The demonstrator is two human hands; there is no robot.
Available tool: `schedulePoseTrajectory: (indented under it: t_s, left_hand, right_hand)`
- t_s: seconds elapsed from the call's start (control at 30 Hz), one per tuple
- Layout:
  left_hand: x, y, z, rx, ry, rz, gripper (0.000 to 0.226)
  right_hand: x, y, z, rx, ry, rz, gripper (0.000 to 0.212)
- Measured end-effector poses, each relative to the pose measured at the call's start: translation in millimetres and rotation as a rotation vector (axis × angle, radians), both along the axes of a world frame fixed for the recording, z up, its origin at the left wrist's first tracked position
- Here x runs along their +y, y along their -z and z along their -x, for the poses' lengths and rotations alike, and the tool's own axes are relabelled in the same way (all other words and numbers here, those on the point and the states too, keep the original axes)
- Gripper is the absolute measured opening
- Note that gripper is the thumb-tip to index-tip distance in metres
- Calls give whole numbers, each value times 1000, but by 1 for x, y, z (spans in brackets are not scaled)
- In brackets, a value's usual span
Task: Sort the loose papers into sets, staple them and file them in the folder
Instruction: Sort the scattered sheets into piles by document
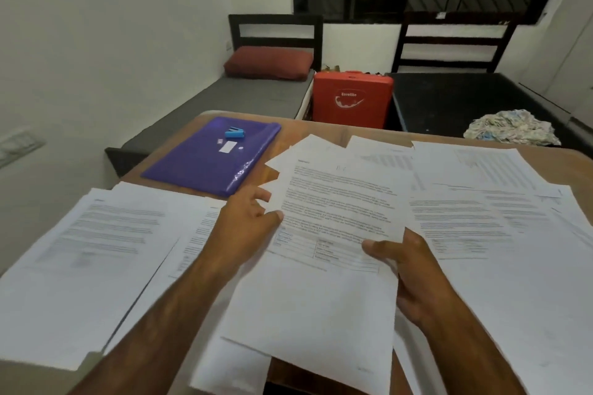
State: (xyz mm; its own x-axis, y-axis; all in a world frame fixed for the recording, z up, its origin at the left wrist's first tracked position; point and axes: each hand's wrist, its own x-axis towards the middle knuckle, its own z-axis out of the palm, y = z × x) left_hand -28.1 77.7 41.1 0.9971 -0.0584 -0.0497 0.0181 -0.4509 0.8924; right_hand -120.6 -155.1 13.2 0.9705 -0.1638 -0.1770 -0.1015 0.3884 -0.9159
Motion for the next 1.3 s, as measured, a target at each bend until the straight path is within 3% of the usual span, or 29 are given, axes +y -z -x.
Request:
schedulePoseTrajectory:
  t_s: [0.13,0.23,0.43,0.53,0.7,0.8,0.97,1.3]
  left_hand:
    - [36,13,3,24,-57,-87,31]
    - [64,18,6,41,-118,-215,31]
    - [100,32,0,74,-178,-486,28]
    - [105,38,-1,71,-162,-667,40]
    - [92,35,5,-34,-210,-1021,55]
    - [74,27,9,-102,-178,-972,54]
    - [16,26,23,-192,47,-758,37]
    - [-106,44,34,-290,328,-652,30]
  right_hand:
    - [35,6,-11,72,-51,34,41]
    - [63,11,-23,99,-116,172,34]
    - [103,23,-44,171,-84,685,18]
    - [114,24,-51,213,-74,879,26]
    - [112,15,-45,229,19,1380,45]
    - [106,11,-38,254,37,1506,53]
    - [83,14,-29,259,21,1423,39]
    - [-16,20,-5,338,168,1427,18]
